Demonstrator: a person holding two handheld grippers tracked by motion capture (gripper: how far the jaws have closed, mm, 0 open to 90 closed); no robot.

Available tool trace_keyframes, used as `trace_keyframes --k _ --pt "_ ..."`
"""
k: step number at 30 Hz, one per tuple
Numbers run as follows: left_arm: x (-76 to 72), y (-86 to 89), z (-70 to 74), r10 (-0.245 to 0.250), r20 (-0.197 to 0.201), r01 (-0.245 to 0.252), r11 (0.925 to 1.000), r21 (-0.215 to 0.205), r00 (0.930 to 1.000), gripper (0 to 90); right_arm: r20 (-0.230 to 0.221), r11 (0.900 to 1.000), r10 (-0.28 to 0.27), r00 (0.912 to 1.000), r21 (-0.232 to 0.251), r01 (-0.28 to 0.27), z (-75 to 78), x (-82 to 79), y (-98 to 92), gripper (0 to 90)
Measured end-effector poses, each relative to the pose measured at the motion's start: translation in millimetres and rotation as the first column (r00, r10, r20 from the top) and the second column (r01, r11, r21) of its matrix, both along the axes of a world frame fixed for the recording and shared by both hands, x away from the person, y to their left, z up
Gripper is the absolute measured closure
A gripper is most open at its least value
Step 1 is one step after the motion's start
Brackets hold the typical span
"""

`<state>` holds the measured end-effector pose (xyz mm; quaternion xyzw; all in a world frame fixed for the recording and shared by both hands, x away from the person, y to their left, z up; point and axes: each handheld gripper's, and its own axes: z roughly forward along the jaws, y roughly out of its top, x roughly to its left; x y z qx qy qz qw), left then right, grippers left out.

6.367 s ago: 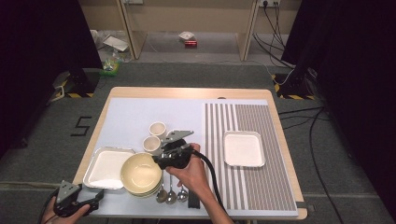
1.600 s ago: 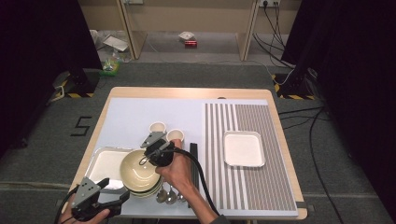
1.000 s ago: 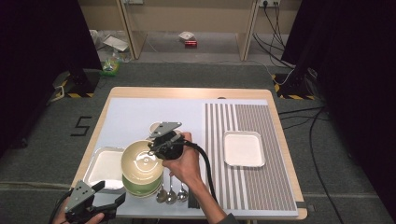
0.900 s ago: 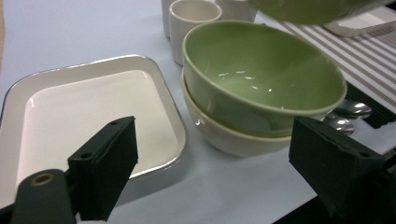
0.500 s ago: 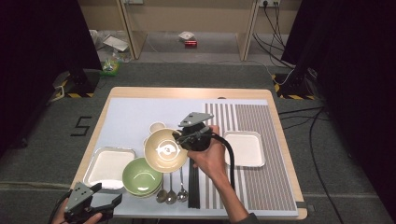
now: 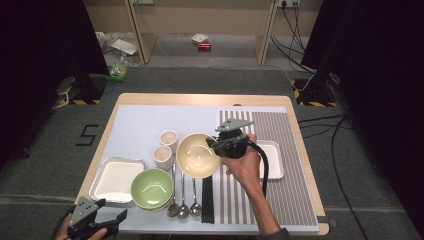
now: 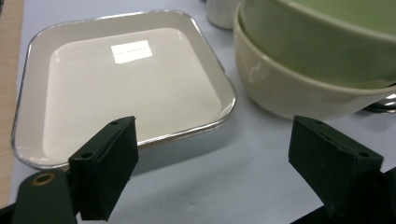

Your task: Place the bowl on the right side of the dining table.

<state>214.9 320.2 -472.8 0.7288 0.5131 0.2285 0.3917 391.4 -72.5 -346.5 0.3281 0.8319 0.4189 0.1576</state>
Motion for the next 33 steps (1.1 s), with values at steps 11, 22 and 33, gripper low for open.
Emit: trace_keyframes --k 11,22,33 --pt "-7.3 13.0 -9.7 0.029 -0.014 -0.029 0.9994 0.017 0.9995 15.2 -0.024 0.996 -0.090 0.9957 0.012 0.090 -11.8 10.2 -37.6 83.1" --pt "-9.8 21.2 -20.2 0.058 -0.030 -0.057 0.9977 0.035 0.9979 15.3 -0.061 0.981 -0.190 0.9798 0.031 0.192 -25.4 18.3 -77.3 83.1" --pt "-4.1 26.9 -28.2 0.087 -0.041 -0.085 0.9953 0.047 0.9954 15.3 -0.083 0.964 -0.261 0.9617 0.034 0.265 -34.2 22.7 -111.7 83.0"
